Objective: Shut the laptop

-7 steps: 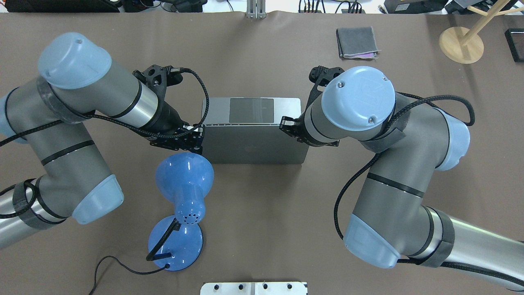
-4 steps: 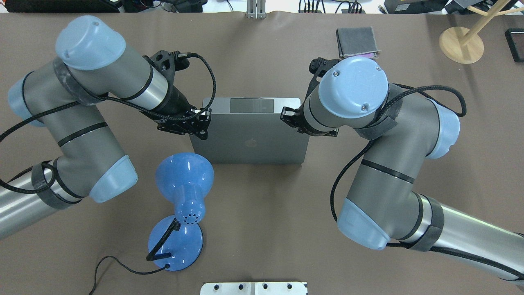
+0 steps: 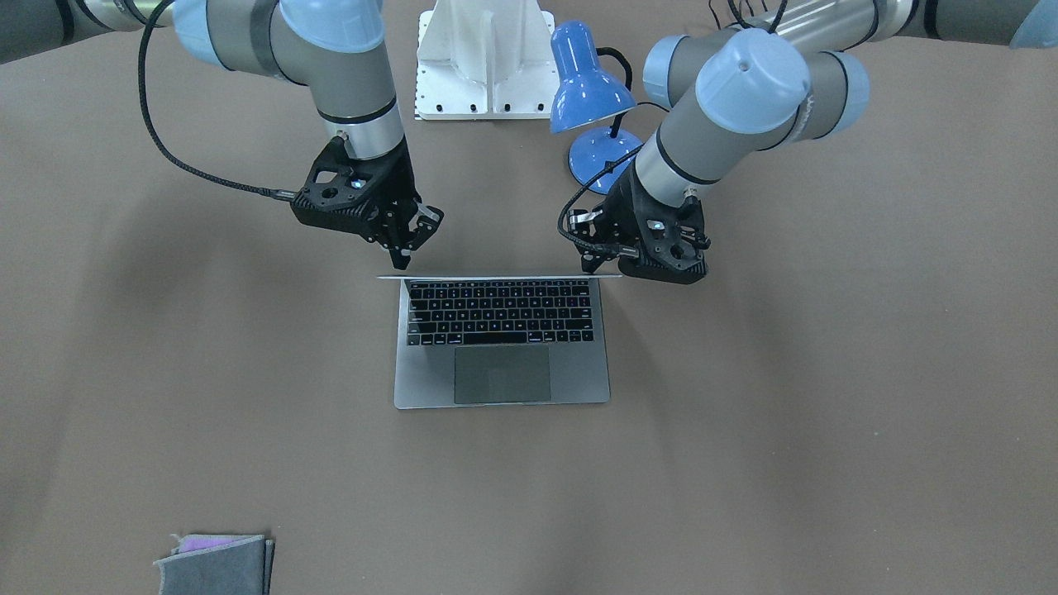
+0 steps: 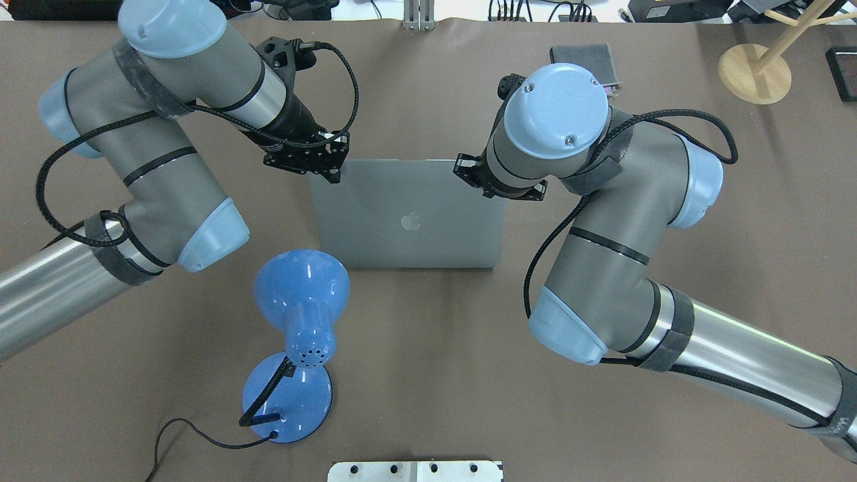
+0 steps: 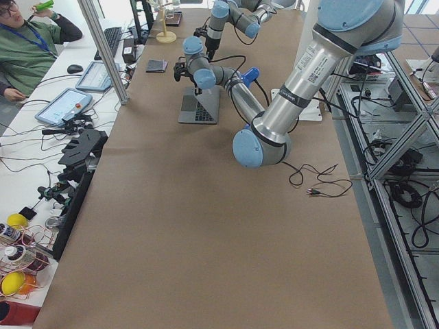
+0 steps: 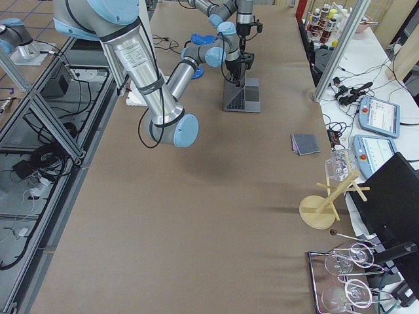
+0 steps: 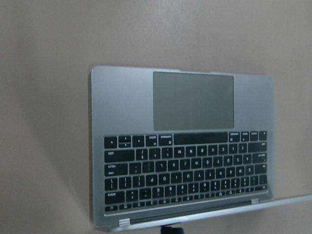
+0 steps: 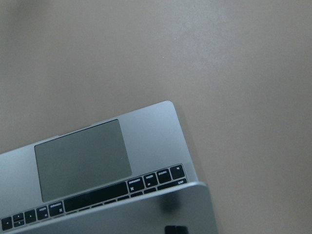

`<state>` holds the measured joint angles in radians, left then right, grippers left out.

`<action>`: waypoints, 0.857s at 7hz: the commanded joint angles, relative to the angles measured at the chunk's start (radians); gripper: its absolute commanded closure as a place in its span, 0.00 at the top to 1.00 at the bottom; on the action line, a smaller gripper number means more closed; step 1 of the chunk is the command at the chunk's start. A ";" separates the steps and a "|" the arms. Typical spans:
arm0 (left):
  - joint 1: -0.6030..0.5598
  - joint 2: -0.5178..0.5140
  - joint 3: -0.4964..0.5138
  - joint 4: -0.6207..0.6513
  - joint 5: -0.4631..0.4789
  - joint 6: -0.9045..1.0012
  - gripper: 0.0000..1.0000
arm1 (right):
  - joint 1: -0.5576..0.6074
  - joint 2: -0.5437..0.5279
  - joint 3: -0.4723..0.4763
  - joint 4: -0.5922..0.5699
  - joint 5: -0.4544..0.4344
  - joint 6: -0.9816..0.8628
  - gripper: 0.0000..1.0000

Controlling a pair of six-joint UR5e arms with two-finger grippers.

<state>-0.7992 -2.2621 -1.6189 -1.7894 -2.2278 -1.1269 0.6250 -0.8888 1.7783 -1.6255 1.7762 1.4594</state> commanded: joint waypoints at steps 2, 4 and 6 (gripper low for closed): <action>-0.005 -0.092 0.153 -0.010 0.069 0.013 0.00 | 0.030 0.088 -0.199 0.102 0.014 -0.002 0.00; -0.005 -0.114 0.229 -0.013 0.109 0.067 0.00 | 0.045 0.137 -0.348 0.203 0.014 -0.002 0.00; -0.002 -0.152 0.318 -0.039 0.160 0.067 0.00 | 0.051 0.175 -0.469 0.283 0.014 -0.011 0.00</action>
<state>-0.8024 -2.3930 -1.3573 -1.8106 -2.0949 -1.0633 0.6724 -0.7327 1.3804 -1.3951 1.7901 1.4545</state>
